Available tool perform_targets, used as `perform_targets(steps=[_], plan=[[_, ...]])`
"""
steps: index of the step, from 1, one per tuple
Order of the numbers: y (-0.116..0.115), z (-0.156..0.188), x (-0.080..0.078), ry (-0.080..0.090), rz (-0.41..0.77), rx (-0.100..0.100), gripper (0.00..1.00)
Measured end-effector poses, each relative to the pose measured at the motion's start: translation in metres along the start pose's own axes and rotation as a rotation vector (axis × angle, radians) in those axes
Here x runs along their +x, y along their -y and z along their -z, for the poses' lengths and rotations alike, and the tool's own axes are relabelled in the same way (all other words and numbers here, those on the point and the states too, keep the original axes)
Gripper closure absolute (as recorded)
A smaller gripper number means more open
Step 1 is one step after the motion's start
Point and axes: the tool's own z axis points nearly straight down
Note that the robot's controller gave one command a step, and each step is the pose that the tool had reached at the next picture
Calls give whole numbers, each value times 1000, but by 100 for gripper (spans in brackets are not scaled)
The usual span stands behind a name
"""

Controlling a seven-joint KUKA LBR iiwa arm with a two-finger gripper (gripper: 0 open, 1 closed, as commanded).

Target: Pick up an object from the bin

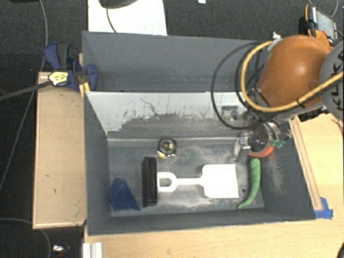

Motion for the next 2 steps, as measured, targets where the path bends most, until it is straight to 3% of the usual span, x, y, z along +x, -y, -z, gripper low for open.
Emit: perform_targets(steps=[1, 2], plan=[[-70, -125, 15, -33, -208, -6, 0], [-31, -90, 8, -5, -288, -1, 0]])
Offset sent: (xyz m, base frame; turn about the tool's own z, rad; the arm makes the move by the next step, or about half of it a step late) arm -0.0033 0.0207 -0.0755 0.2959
